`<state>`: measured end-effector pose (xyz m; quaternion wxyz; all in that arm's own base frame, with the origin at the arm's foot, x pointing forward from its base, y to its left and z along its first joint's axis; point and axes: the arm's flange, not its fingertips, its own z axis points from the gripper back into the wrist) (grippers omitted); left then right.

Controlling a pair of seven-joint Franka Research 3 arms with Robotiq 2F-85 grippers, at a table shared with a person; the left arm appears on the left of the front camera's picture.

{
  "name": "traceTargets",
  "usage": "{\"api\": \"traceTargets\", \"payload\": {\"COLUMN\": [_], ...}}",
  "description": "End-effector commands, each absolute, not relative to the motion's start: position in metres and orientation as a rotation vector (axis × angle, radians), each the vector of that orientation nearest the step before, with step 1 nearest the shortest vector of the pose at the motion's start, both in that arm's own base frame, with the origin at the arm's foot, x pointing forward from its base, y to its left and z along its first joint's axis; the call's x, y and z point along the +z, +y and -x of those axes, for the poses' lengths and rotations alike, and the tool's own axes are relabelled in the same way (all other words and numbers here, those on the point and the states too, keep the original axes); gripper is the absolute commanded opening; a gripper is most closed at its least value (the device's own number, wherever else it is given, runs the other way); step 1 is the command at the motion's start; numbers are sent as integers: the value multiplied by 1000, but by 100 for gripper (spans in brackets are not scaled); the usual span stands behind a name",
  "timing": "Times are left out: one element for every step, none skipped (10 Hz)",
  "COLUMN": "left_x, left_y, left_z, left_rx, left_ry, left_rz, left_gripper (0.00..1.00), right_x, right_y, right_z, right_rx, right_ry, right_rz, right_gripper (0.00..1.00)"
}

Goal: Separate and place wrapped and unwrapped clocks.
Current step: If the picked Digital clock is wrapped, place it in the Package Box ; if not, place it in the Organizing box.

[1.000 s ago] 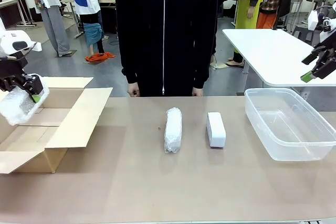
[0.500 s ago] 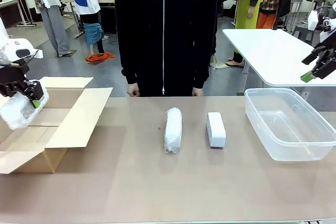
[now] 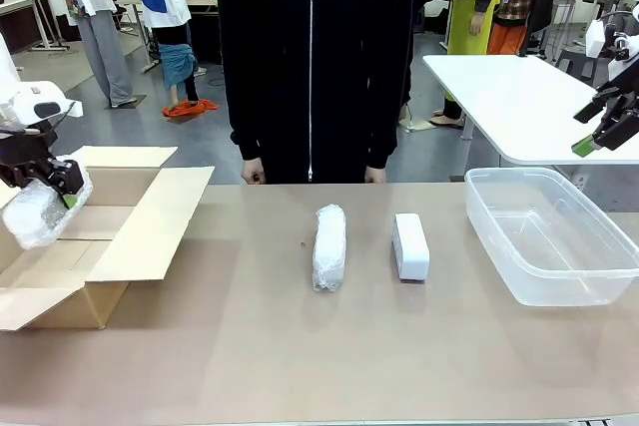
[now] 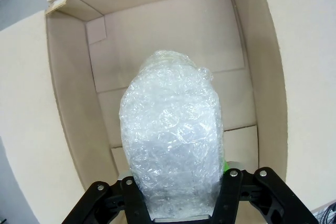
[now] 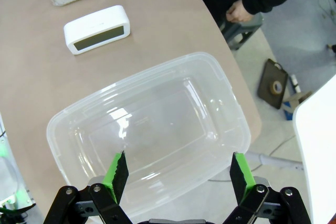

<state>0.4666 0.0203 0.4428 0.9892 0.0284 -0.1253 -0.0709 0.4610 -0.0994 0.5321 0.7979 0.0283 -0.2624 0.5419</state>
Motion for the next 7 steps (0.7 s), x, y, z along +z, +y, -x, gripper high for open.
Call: {"api": "traceTargets", "payload": {"left_x": [438,437,437,438,437,437,437], "left_y": [18,18,17,16,18,18,18], "left_z": [-467,-467,-468,-469,-468,-468,-468], "left_rx": [-135,-133,-118,-107,-143,-143,-143], "left_ry": [-264,-256,-249,-235,-240,-240,-240], "left_rz": [-80,-83,-87,-78,-59,-59,-59], "left_gripper": [52,52,52,52,52,52,52], "right_x": [531,531,531,531,531,531,531], "right_y": [-100,-100,-100,-100,-100,-100,-100], "right_z": [-462,-462,-462,-462,-462,-462,-462], "right_rx": [1167,1167,1167,1167,1167,1167,1167], "right_ry": [-571,-571,-571,-571,-571,-571,-571], "right_rz": [-73,-73,-73,-73,-73,-73,-73], "right_gripper": [100,100,100,100,100,100,100]}}
